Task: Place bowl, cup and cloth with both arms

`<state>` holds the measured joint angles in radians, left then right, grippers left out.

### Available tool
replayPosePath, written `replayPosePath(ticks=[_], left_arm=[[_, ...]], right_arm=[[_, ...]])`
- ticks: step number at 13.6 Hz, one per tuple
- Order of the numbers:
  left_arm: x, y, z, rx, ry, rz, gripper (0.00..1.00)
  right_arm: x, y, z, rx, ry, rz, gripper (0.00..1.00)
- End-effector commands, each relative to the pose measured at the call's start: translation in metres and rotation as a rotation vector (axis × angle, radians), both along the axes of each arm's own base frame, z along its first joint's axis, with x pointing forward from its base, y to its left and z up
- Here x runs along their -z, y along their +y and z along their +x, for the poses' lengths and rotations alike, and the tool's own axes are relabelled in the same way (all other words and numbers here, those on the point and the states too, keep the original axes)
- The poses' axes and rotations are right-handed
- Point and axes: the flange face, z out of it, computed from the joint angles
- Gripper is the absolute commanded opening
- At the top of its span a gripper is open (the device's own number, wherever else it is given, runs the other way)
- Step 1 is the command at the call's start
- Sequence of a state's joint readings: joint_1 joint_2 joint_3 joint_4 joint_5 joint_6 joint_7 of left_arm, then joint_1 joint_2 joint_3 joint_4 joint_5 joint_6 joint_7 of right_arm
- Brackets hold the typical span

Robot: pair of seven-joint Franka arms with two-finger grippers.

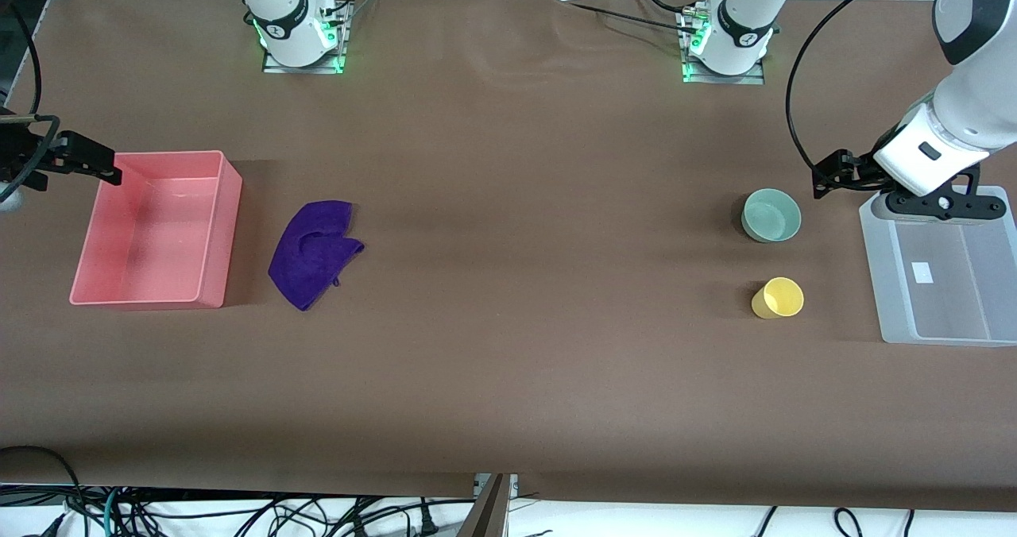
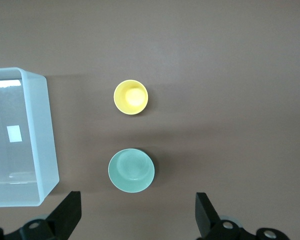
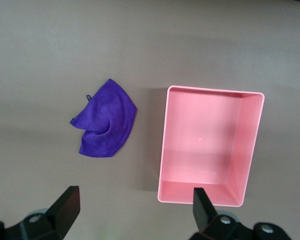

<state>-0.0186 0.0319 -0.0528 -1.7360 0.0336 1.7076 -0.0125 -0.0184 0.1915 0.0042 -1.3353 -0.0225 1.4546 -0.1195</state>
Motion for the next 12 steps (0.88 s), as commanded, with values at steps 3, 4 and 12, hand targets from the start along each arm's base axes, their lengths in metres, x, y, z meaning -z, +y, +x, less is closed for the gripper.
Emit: replayPosePath(ticks=[3,4,12], left_arm=[[0.004,-0.002,-0.004,0.007,0.019,-0.015,1.0],[0.005,-0.001,-0.004,0.005,0.021,-0.015,1.0],[0.098,0.071,-0.001,0.24,0.24,-0.079,1.0]], right_arm=[[-0.004,0.0,0.001,-0.013,-0.003,-0.012,1.0],[-0.004,0.0,0.001,-0.007,-0.004,-0.012,1.0],[0.003,-0.002,-0.002,0.001,0.018,-0.021,1.0]])
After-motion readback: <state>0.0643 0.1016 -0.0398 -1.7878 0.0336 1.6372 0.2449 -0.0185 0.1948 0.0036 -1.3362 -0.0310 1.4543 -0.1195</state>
